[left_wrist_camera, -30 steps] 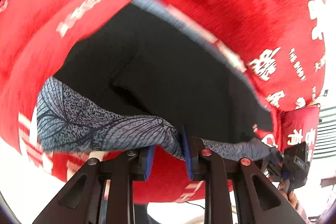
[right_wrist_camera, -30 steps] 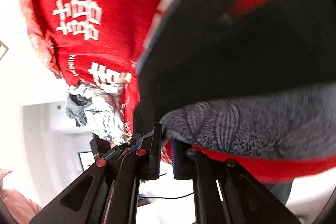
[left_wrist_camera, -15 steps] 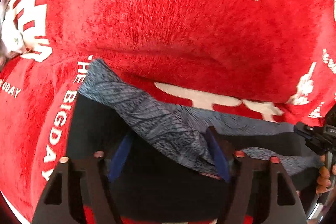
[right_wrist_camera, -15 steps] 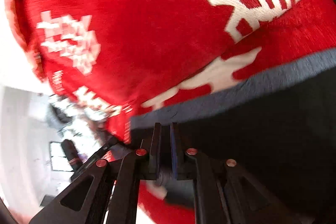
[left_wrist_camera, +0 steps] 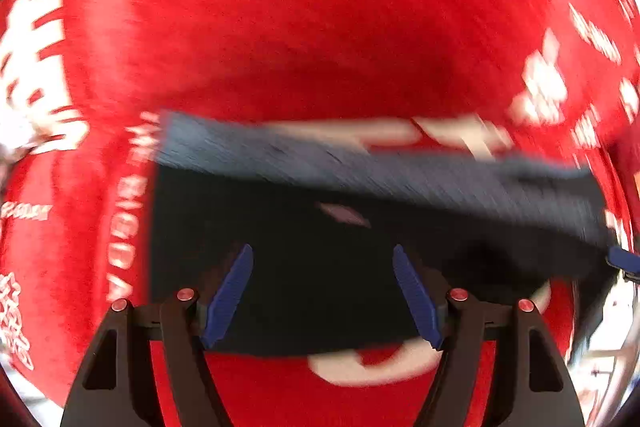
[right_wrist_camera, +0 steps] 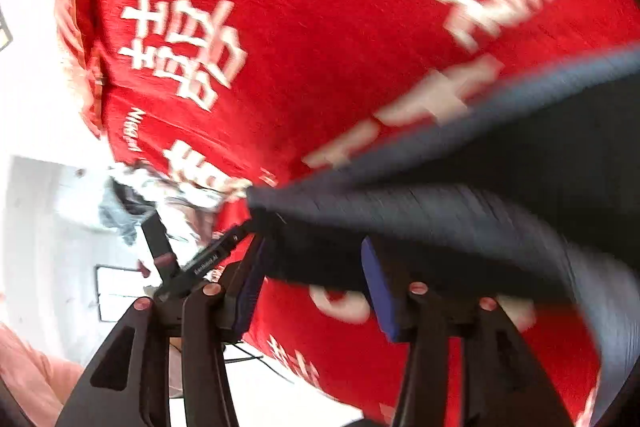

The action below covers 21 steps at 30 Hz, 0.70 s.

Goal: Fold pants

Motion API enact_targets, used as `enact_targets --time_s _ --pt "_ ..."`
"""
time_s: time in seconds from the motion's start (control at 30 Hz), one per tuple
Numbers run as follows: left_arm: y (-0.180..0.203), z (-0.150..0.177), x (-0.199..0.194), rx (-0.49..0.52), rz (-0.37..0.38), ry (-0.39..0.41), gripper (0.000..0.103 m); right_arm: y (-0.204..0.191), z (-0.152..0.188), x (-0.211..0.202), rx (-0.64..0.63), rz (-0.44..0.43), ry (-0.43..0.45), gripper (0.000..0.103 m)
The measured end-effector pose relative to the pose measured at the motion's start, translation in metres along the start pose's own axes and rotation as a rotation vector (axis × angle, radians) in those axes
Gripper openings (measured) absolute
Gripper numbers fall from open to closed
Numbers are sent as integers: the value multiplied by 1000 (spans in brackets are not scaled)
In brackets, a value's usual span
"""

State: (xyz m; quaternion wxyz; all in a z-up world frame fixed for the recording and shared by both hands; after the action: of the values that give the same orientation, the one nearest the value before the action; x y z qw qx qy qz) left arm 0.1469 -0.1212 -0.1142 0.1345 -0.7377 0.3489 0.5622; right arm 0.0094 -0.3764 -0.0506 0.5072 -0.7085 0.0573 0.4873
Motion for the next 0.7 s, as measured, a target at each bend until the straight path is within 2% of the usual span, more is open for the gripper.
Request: enact_targets --time_s 0.03,0.1,0.17,0.23,0.33,0.43,0.5,0.63,0.7 --pt "17 6 6 34 24 -20 74 15 12 -6 53 20 -1 53" --pt "62 17 18 93 122 -71 74 51 35 -21 186 33 27 56" --pt "112 25 27 148 241 -124 74 98 60 -43 372 34 92 60" --pt "155 31 37 210 304 -153 74 139 84 -68 528 28 156 65" --pt "202 35 48 279 313 -167 74 194 125 -106 707 61 257 71" --pt "236 39 56 317 325 -178 74 238 160 -140 780 172 301 71" --pt "251 41 58 335 318 -187 74 264 180 -152 797 229 292 71" --pt "274 51 71 377 292 -222 74 307 202 -143 779 331 203 71" --pt "280 52 78 395 278 -228 74 328 211 -137 800 270 192 71"
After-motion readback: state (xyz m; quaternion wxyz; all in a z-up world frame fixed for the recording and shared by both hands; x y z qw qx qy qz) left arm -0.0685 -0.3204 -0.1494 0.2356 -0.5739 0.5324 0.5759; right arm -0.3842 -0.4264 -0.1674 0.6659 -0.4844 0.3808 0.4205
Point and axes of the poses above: each gripper's, at about its wrist camera, not at the fingertips, and x roughly the way its jaws point, y to its right, z to its underside, the point moved 9 cm from there along x, roughly the way its jaws point, and after that the axes turned 4 degrees about z, right-handed, at the moved point
